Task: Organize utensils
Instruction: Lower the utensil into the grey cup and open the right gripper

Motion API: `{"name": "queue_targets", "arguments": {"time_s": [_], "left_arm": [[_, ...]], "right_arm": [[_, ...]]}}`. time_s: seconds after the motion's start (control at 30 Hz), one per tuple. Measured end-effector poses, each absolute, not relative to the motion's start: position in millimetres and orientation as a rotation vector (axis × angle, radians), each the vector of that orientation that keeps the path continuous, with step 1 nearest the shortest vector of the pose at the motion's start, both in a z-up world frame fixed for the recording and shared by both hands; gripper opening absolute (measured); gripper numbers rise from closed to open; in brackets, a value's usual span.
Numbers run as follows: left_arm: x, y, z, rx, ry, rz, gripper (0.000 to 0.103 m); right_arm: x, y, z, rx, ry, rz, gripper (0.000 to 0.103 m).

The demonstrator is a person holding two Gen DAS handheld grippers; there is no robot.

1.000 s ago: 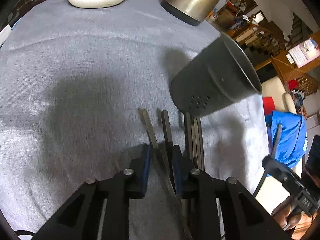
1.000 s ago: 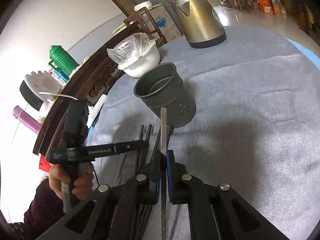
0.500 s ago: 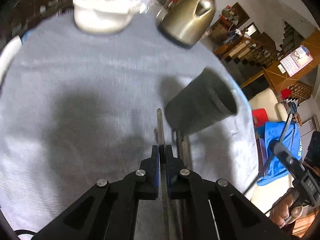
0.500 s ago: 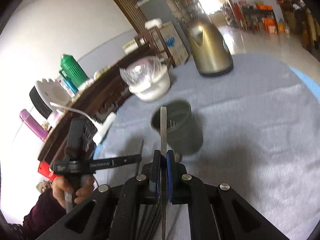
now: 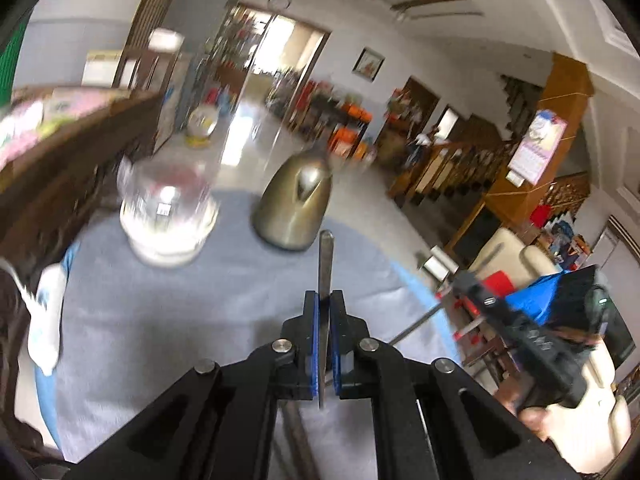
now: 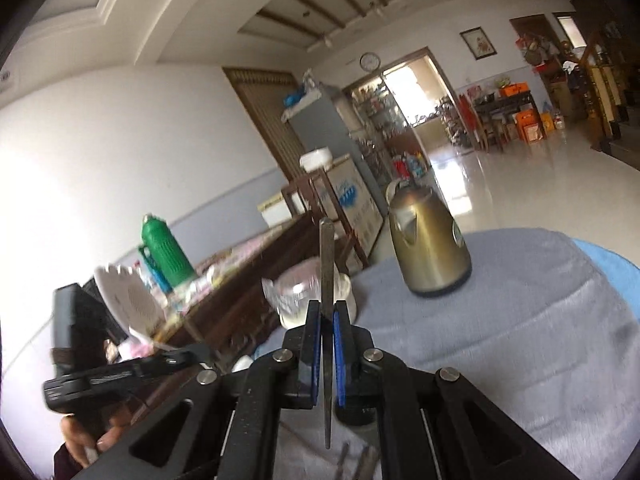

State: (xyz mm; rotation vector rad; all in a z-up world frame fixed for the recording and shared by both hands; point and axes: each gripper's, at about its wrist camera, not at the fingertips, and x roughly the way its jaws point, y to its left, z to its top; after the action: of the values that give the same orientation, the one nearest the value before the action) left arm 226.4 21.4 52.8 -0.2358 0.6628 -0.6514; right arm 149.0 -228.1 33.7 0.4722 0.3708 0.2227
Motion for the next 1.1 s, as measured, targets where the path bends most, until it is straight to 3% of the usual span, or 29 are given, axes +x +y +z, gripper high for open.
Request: {"name": "queue_targets", "arguments": {"time_s": [0.13,0.33,0.5,0.7,0.73,0.77,0.8,0.83,0.87,1.1], "left_arm": [[230,12,86,-0.219,0.551,-0.631,0.005],[226,2,83,-0.21,0.467,-0.547,0.005],[240,-13,41,-0.184,0.594,-0.52,0.005],[248,-14,14,-0.166,0.709,-0.518,0.009],[246,-11,15,-0.161,0.707,-0.514,0.02],[243,-9,17,-0.16,0.701,-0.508,0.037],[239,-5,17,-0.163,0.691,-0.501,0.045],[235,-2,17,-0.165,0.678,-0.496,0.054],[229,3,17,-0.166,0.662,-0.492,0.054],[206,20,-19,-0.118,0.735,-0.474,0.055]], "right_arm": [[154,-223,46,0.433,0.299,0.163,0.006],[156,-199,40,0.252,0.25,0.046,0.006],[174,-184,15,0.171,0.378,0.069,0.007],[180,-205,2,0.318,0.509,0.131,0.012],[178,-210,1,0.346,0.518,0.138,0.017],[174,-215,-1,0.378,0.523,0.143,0.025],[170,-222,-3,0.412,0.524,0.153,0.031],[166,-225,-6,0.435,0.523,0.159,0.049],[161,-230,-8,0.462,0.52,0.167,0.069],[111,-245,-20,0.463,0.477,0.223,0.068]]}}
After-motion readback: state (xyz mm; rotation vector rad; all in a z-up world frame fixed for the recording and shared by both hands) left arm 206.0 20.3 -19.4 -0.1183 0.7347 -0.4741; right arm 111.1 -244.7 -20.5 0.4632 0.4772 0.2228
